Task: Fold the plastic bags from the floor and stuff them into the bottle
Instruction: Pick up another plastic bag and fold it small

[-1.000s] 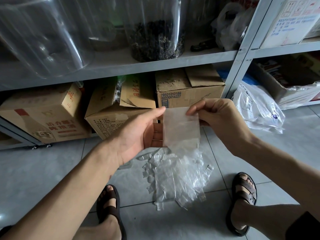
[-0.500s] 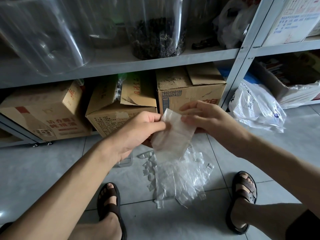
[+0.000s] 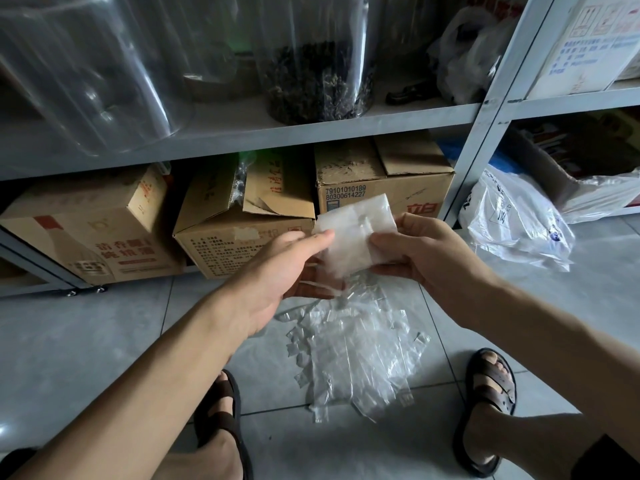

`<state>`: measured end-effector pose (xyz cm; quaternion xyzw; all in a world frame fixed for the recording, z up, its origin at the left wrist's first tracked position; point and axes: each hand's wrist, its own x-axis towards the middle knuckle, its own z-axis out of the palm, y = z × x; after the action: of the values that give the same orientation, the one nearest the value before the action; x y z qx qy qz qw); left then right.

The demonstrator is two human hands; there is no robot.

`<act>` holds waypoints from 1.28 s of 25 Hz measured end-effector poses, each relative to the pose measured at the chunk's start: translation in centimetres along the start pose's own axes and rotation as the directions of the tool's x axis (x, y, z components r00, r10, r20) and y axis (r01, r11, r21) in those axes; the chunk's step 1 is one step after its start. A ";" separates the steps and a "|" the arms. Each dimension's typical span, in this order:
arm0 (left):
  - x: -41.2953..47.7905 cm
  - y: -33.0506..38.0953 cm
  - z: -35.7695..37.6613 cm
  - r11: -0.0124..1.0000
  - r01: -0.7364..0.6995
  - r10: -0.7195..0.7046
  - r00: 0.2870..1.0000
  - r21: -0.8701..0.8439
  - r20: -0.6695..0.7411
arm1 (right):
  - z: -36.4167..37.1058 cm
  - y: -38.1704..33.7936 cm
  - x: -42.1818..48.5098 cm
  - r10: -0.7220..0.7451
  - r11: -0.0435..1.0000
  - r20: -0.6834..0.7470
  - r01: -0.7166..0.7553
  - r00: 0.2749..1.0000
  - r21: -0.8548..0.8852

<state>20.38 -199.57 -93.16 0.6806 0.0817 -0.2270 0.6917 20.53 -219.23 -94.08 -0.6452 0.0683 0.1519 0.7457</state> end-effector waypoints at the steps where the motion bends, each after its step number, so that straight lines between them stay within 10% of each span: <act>1: -0.1 0.0 0.0 0.999 -0.012 0.012 1.000 0.037 -0.008 | 0.0 -0.1 -0.1 0.017 0.999 0.033 -0.016 0.999 -0.029; 32: -1.9 -0.6 2.9 0.965 -0.077 0.033 0.984 0.251 0.173 | 0.7 0.9 -0.6 -0.122 0.992 0.013 0.122 0.992 -0.013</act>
<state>17.87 -202.02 -92.72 0.7451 -0.0256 -0.2725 0.6082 19.64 -218.47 -94.64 -0.6522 0.0233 0.1103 0.7496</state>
